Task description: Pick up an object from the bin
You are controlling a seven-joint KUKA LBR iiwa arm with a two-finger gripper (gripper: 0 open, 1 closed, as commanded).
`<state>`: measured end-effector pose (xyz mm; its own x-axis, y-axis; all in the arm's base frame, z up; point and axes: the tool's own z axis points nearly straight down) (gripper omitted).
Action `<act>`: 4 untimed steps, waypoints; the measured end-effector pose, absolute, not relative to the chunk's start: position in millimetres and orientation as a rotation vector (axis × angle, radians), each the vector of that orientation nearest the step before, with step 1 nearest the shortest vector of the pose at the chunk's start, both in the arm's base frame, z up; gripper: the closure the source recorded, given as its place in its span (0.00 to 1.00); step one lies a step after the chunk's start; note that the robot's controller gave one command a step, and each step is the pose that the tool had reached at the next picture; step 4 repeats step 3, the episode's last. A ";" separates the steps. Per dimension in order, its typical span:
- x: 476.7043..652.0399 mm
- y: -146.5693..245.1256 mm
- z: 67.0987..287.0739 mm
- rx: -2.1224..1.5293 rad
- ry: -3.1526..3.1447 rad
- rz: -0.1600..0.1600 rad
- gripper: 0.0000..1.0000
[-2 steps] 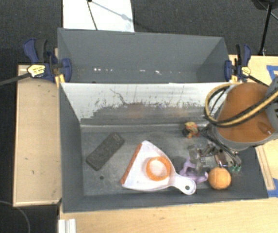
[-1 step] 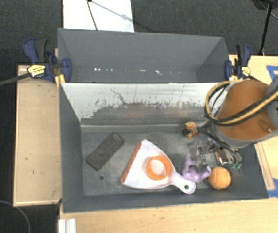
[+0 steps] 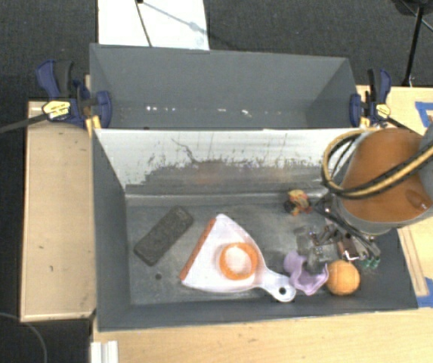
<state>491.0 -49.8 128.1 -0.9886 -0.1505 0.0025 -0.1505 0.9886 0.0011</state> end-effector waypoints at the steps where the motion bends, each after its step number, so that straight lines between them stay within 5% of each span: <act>1: 488.2 -51.3 180.7 0.265 -3.126 -0.002 1.00; 3: 490.2 -60.3 217.5 0.296 -3.138 0.003 1.00; 4: 490.2 -60.3 217.5 0.296 -3.138 0.003 1.00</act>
Offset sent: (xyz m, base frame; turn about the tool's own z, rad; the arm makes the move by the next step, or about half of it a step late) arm -0.0015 -0.0048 0.0504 -0.1128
